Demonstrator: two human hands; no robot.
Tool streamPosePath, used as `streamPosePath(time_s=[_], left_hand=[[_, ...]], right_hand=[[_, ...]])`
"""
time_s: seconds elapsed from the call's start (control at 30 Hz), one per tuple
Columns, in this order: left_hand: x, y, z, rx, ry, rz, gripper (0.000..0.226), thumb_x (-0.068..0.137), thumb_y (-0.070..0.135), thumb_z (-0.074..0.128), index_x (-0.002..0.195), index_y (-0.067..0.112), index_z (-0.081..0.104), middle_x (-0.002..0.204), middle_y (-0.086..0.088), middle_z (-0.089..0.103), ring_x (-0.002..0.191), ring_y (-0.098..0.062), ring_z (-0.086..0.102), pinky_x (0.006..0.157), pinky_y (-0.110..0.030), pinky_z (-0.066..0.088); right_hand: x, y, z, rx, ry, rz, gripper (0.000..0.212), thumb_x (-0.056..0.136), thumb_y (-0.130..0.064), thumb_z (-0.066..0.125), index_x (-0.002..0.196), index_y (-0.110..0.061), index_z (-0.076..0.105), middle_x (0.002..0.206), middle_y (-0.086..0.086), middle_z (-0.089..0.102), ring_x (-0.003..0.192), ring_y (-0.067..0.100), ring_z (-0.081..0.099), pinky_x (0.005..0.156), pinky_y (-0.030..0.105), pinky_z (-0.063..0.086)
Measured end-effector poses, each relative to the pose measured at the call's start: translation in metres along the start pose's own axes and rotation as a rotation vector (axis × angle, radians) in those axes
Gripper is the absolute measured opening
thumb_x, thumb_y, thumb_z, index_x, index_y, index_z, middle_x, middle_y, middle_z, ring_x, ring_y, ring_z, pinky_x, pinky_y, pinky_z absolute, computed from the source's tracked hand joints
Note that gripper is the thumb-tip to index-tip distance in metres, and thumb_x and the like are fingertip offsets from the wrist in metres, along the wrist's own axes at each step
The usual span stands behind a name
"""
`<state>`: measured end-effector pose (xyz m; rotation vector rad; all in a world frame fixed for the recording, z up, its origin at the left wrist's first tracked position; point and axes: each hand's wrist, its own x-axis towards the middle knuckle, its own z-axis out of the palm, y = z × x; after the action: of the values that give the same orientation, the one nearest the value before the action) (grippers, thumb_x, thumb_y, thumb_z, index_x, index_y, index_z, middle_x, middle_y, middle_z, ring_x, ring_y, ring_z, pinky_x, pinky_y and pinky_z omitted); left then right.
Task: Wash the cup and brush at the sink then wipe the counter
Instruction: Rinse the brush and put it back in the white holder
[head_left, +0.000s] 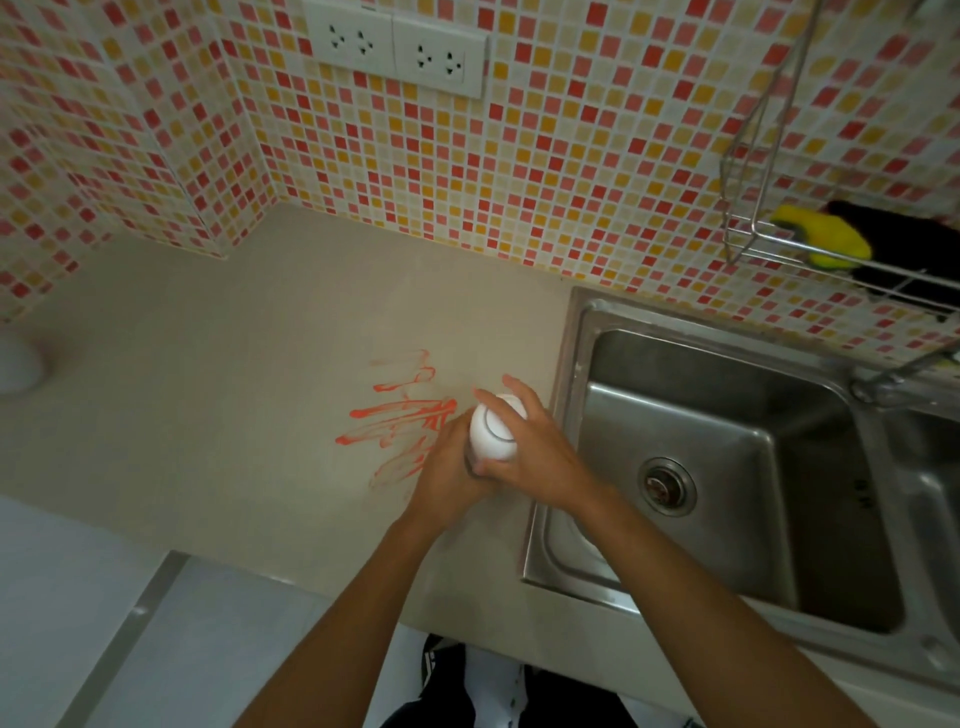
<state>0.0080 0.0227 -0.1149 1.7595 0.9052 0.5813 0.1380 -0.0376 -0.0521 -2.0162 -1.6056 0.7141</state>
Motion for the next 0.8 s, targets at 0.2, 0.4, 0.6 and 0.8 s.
streamPosePath(time_s=[0.2, 0.4, 0.6, 0.8], left_hand=[[0.008, -0.001, -0.002, 0.008, -0.023, -0.002, 0.071, 0.065, 0.026, 0.084, 0.129, 0.025, 0.053, 0.121, 0.010, 0.063, 0.107, 0.004, 0.058, 0.088, -0.010, 0.044], [0.008, -0.003, -0.001, 0.027, -0.011, 0.013, 0.070, 0.067, 0.012, 0.083, 0.125, 0.030, 0.049, 0.116, 0.015, 0.058, 0.104, 0.008, 0.053, 0.084, 0.002, 0.036], [0.005, 0.002, 0.000, 0.055, -0.005, -0.012, 0.073, 0.065, 0.013, 0.085, 0.128, 0.023, 0.051, 0.122, 0.009, 0.059, 0.110, -0.006, 0.056, 0.090, -0.009, 0.041], [0.003, 0.011, -0.011, 0.145, -0.124, -0.024, 0.080, 0.066, 0.018, 0.063, 0.141, 0.014, 0.038, 0.138, -0.004, 0.050, 0.127, -0.014, 0.046, 0.108, -0.037, 0.040]], right_hand=[[0.005, 0.005, 0.006, 0.247, 0.061, 0.203, 0.097, 0.075, -0.036, 0.078, 0.148, -0.021, 0.017, 0.152, -0.001, 0.022, 0.135, 0.013, 0.032, 0.101, 0.020, 0.026], [0.007, 0.008, 0.015, 0.280, 0.113, 0.187, 0.089, 0.070, -0.028, 0.083, 0.141, -0.019, 0.029, 0.133, -0.003, 0.032, 0.113, 0.006, 0.039, 0.092, 0.017, 0.031], [0.006, 0.008, 0.016, 0.278, 0.126, 0.162, 0.090, 0.070, -0.031, 0.082, 0.141, -0.020, 0.028, 0.139, 0.003, 0.033, 0.120, 0.014, 0.043, 0.096, 0.022, 0.034], [0.000, 0.003, 0.006, 0.286, 0.128, 0.183, 0.095, 0.087, -0.056, 0.057, 0.153, -0.022, -0.003, 0.161, -0.006, -0.007, 0.146, 0.013, -0.014, 0.116, 0.037, 0.000]])
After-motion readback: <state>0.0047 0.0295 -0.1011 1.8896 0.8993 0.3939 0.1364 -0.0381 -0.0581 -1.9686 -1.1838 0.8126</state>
